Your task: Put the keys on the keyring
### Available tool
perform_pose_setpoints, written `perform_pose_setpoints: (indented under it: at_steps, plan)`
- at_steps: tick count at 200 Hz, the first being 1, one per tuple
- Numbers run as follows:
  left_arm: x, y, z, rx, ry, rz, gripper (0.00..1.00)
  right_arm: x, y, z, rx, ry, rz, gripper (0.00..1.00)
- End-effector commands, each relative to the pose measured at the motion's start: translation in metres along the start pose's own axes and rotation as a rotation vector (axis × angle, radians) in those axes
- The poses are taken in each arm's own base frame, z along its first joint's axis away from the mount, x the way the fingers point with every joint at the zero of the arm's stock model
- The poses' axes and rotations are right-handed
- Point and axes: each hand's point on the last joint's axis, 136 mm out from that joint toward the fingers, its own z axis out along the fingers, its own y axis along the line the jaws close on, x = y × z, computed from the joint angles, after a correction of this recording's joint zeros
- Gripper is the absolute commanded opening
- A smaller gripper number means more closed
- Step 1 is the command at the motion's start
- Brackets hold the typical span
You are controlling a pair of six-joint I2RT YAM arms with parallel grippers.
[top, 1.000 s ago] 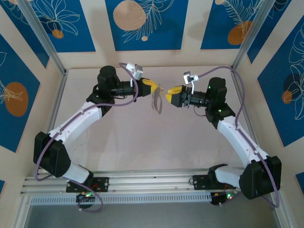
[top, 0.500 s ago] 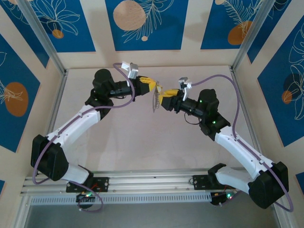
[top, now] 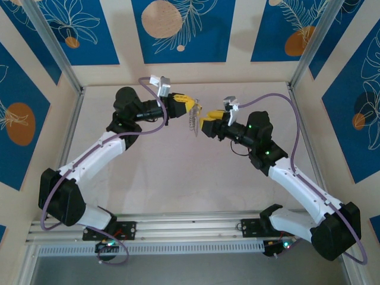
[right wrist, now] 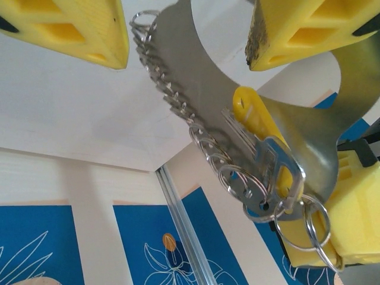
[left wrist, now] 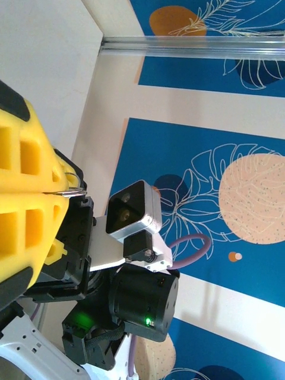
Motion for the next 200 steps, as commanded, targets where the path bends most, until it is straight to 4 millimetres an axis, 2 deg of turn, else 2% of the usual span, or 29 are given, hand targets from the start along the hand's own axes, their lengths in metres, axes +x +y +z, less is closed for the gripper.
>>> perform_pose_setpoints:
  at_steps: [1,56,120,145,175,200]
  plan:
    - [-0.005,-0.01,0.001,0.045,-0.021,0.023,0.0,-0.022,0.007,0.001,0.004,-0.043,-0.069,0.56]
    - [-0.005,-0.012,0.003,0.052,-0.02,0.019,0.0,-0.036,0.013,0.01,-0.026,-0.051,-0.103,0.56]
    - [0.001,-0.013,0.005,0.07,0.001,-0.001,0.0,-0.033,0.021,0.021,-0.062,-0.017,-0.133,0.52]
    - [0.002,-0.013,0.006,0.078,0.007,-0.005,0.0,-0.031,0.023,0.02,-0.071,-0.006,-0.144,0.47]
    - [0.004,-0.012,0.006,0.079,0.01,-0.009,0.0,-0.029,0.028,0.017,-0.09,0.005,-0.153,0.32]
    - [0.004,-0.012,0.007,0.081,0.01,-0.01,0.0,-0.026,0.031,0.017,-0.098,0.026,-0.158,0.24]
